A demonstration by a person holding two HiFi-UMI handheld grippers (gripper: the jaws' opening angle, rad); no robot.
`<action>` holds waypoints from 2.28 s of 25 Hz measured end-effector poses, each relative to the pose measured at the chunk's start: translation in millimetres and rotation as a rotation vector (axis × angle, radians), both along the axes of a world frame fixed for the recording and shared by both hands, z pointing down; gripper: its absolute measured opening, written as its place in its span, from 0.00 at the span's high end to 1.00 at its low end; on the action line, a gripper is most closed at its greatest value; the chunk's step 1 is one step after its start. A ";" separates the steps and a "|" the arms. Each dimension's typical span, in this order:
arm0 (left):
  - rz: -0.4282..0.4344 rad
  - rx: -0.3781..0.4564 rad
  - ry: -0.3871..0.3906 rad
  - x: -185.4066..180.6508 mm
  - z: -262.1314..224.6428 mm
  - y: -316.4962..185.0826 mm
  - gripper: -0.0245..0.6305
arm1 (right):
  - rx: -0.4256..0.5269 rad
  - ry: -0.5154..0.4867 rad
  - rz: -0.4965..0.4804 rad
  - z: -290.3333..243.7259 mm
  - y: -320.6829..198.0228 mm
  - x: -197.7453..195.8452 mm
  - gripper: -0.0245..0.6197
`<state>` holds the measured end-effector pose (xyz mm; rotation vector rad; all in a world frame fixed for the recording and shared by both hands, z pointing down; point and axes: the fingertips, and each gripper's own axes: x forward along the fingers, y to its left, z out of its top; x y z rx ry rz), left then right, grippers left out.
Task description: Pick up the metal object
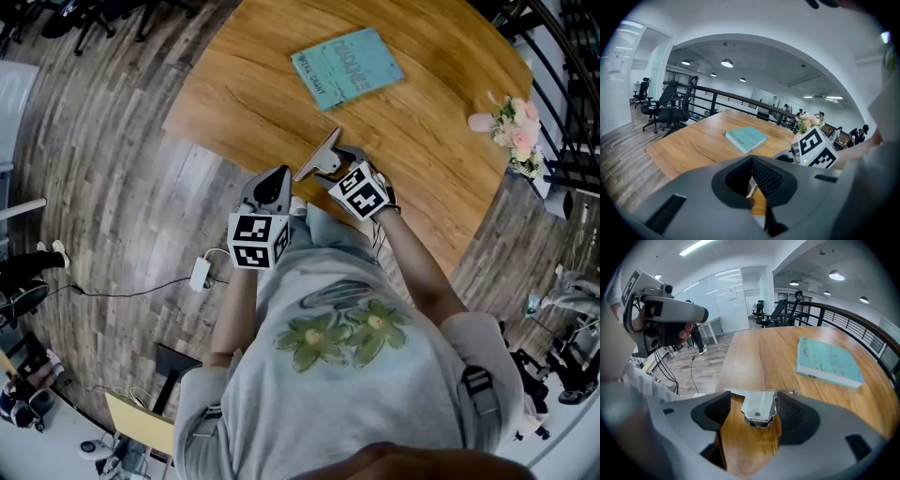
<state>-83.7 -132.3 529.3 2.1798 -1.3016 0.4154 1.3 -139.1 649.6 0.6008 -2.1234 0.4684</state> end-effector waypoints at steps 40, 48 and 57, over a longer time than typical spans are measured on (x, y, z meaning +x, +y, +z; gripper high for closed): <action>0.009 -0.068 -0.001 -5.2 22.7 1.4 0.94 | -0.007 0.116 0.068 43.9 -12.7 6.4 0.50; 0.006 -0.055 -0.007 -5.1 17.6 1.2 0.94 | 0.005 0.094 0.108 28.7 -16.6 11.3 0.50; -0.006 -0.041 -0.018 -8.4 12.3 0.4 0.94 | 0.039 0.041 0.133 2.4 -18.9 13.8 0.50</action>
